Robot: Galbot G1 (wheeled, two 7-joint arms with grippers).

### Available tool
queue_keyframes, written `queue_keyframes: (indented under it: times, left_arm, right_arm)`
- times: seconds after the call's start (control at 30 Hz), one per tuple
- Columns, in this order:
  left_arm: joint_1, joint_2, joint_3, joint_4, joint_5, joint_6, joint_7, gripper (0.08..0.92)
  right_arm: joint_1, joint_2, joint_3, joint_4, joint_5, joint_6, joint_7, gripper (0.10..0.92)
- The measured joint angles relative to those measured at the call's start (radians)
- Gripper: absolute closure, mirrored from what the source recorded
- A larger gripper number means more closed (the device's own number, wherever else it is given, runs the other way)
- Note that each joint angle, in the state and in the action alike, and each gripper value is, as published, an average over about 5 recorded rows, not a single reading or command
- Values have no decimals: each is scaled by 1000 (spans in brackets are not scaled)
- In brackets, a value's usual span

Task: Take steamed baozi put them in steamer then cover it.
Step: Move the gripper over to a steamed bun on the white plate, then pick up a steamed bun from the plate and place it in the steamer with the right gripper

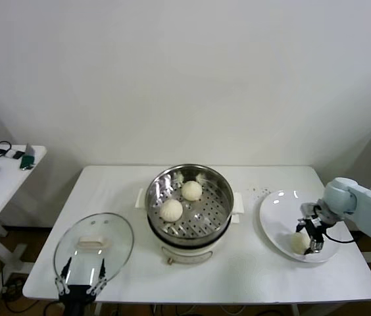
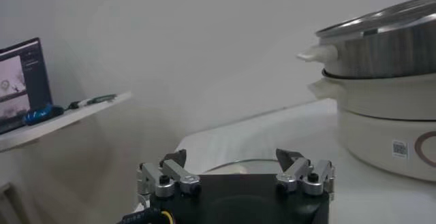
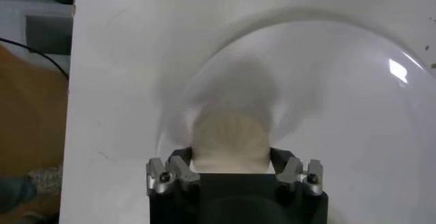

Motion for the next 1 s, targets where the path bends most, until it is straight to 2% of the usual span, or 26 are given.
queue_keyframes:
  times: [0.43, 0.67, 1.0]
  left_arm:
    - [6, 0, 0, -1, -1, -5, -2, 177]
    - [14, 4, 0, -5, -3, -10, -2, 177]
    - [16, 5, 7, -6, -5, -12, -2, 177]
  right_arm:
    - [100, 1, -74, 22, 33, 26, -16, 304]
    - [335, 43, -240, 56, 74, 92, -44, 304]
    - [680, 187, -451, 148, 111, 241, -81, 300]
